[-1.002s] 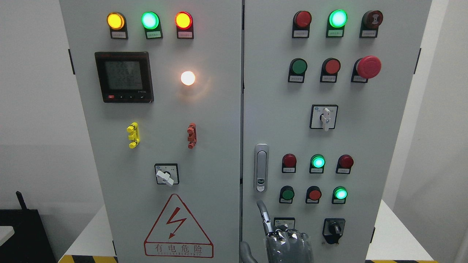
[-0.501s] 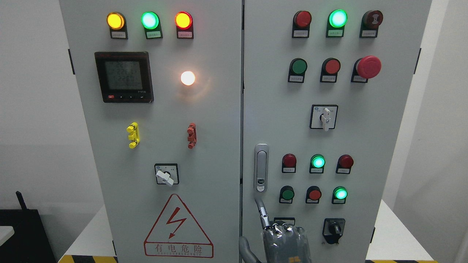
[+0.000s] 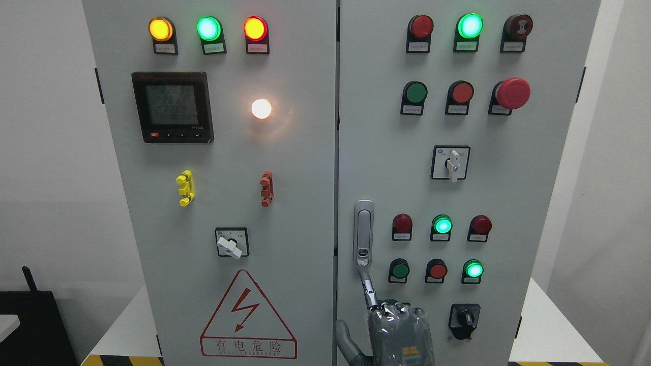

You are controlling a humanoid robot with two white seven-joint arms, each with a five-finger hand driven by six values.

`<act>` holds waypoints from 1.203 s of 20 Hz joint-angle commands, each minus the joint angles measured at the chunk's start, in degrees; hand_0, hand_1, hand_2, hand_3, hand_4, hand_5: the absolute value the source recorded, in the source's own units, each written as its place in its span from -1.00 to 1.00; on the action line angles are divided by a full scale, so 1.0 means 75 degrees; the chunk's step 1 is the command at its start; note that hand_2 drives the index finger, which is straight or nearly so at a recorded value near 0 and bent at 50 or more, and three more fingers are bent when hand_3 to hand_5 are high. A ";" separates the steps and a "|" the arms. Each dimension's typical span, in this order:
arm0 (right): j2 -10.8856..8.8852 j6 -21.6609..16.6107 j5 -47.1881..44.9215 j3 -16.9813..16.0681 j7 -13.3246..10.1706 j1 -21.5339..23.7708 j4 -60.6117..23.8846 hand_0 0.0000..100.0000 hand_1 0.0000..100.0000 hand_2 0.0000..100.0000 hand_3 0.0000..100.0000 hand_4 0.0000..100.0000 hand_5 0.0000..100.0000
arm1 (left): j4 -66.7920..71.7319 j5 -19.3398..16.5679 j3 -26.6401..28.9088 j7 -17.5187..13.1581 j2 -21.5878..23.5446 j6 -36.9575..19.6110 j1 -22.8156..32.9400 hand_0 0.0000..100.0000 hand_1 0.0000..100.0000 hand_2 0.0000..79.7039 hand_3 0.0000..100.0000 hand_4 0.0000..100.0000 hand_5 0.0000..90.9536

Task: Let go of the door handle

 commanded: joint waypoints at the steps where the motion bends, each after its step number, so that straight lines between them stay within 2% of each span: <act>1: 0.0005 -0.0001 -0.0024 -0.0158 0.0017 -0.0212 0.0286 -0.22 -0.29 -1.00 1.00 1.00 0.98 | -0.0117 0.0001 -0.0094 -0.0003 0.0000 -0.0003 -0.0001 -0.76 -0.22 -1.00 -1.00 -1.00 -1.00; 24: 0.0016 -0.0025 -0.0024 -0.0182 0.0028 -0.0224 0.0345 -0.20 -0.28 -0.97 1.00 1.00 0.98 | -0.0117 0.0001 -0.0094 -0.0003 0.0000 -0.0003 -0.0001 -0.76 -0.22 -1.00 -1.00 -1.00 -1.00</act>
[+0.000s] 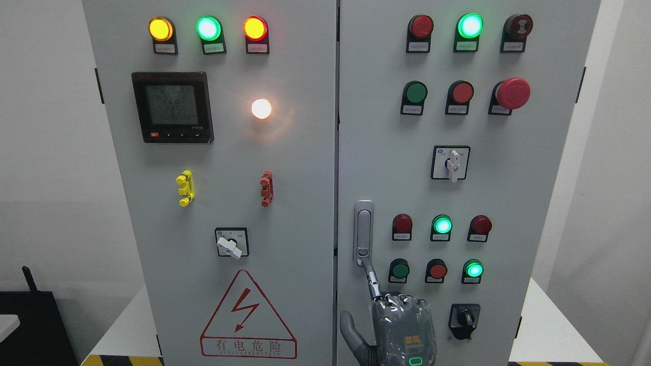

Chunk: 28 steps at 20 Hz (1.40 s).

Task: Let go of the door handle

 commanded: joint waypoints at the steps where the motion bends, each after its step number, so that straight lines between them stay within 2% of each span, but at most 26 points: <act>1: 0.0003 -0.0009 -0.0006 -0.0018 0.0010 -0.0008 0.0096 -0.20 -0.28 -0.97 1.00 1.00 0.98 | -0.0117 0.0001 -0.0094 -0.0003 0.0000 -0.0003 -0.0001 -0.76 -0.22 -1.00 -1.00 -1.00 -1.00; 28: 0.0003 -0.0021 -0.0006 -0.0018 0.0010 0.0003 0.0202 -0.18 -0.29 -0.88 1.00 1.00 0.99 | -0.0117 0.0001 -0.0094 -0.0003 0.0000 -0.0003 -0.0001 -0.76 -0.22 -1.00 -1.00 -1.00 -1.00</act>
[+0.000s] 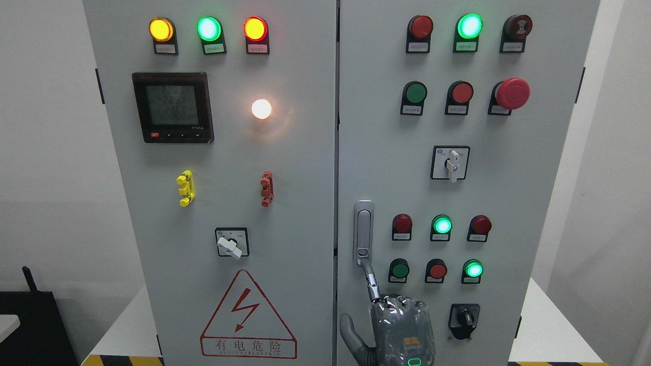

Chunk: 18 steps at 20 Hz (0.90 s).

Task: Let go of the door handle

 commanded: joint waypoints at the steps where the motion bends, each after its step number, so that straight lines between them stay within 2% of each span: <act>1: 0.0000 -0.0004 0.0000 0.0003 -0.0024 0.0012 0.0027 -0.18 -0.29 -0.88 1.00 1.00 0.99 | -0.0117 0.0001 -0.0094 -0.0001 0.0000 -0.0003 -0.0002 -0.76 -0.22 -1.00 -1.00 -1.00 -1.00; 18: 0.0000 -0.0027 0.0000 0.0003 -0.0012 0.0024 0.0063 -0.17 -0.29 -0.87 1.00 1.00 0.99 | -0.0117 0.0001 -0.0094 -0.0001 0.0000 -0.0003 0.0010 -0.76 -0.22 -1.00 -1.00 -1.00 -1.00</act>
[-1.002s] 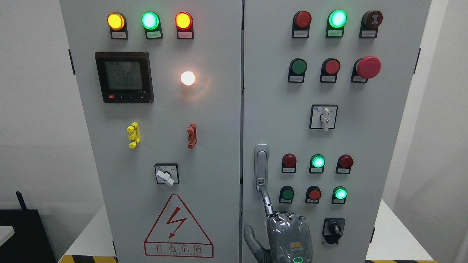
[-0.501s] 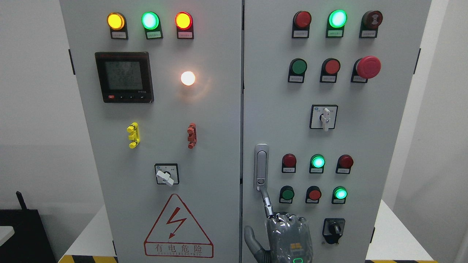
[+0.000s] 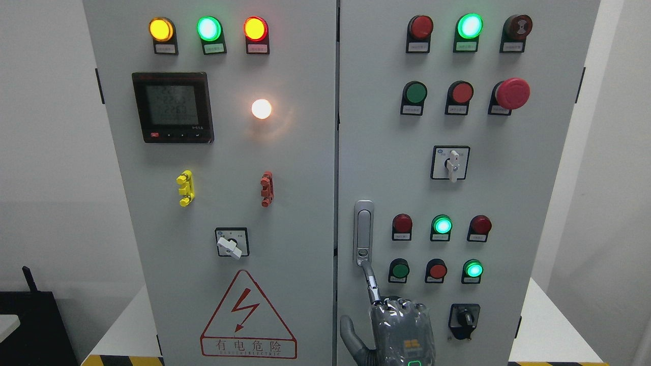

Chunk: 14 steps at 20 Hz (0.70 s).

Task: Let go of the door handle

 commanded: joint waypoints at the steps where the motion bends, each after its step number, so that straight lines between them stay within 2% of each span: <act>1: -0.0001 -0.0022 0.0000 -0.0003 0.0023 -0.0021 0.0058 -0.17 -0.29 -0.87 1.00 1.00 0.99 | -0.0117 0.0000 -0.0094 -0.0001 0.0000 -0.0003 -0.0001 -0.76 -0.22 -1.00 -1.00 -1.00 -1.00; 14: -0.0001 -0.0010 0.0000 0.0009 0.0023 -0.0021 0.0128 -0.14 -0.27 -0.83 1.00 1.00 0.99 | -0.0117 0.0000 -0.0094 -0.0001 0.0000 -0.0003 -0.0001 -0.76 -0.22 -1.00 -1.00 -1.00 -1.00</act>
